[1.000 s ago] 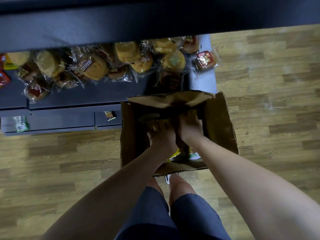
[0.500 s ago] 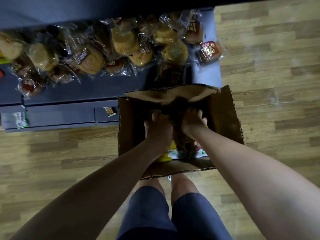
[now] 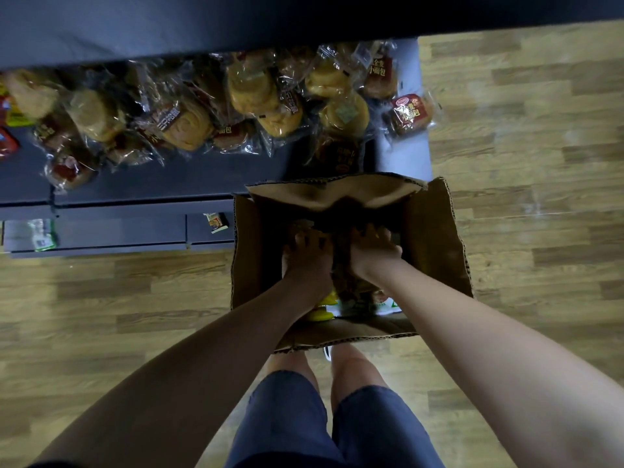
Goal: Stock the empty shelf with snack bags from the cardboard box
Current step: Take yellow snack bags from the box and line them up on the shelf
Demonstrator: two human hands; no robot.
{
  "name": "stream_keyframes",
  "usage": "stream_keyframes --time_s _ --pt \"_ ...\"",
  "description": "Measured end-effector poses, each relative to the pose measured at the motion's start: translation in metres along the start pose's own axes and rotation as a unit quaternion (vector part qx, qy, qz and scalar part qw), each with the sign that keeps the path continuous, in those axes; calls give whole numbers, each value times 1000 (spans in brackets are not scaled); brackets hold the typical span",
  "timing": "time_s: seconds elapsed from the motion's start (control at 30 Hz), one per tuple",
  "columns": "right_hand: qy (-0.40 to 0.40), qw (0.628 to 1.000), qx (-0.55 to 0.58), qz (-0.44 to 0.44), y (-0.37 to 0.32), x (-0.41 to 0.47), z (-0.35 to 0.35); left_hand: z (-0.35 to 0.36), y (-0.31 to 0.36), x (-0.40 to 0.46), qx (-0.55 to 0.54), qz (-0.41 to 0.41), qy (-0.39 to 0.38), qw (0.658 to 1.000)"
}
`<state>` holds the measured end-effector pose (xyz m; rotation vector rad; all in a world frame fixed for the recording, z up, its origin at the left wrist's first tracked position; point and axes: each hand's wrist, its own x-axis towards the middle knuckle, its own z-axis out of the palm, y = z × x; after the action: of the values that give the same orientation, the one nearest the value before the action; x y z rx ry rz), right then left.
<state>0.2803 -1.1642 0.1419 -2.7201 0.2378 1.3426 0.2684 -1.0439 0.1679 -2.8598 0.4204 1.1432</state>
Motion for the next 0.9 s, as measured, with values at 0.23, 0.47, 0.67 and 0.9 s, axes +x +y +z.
stream_keyframes --time_s 0.23,0.47,0.67,0.9 --pt "-77 997 16 2 -6 8 1 -4 6 2 -9 -16 -11 1000" --pt "0 1000 -24 0 -7 6 21 1 -3 9 -33 -5 24 999" --pt "26 999 26 -15 -2 3 18 -5 -2 10 -57 -13 17 998" --pt "54 996 75 -11 10 -22 -2 -19 -9 -13 -139 -12 57 989"
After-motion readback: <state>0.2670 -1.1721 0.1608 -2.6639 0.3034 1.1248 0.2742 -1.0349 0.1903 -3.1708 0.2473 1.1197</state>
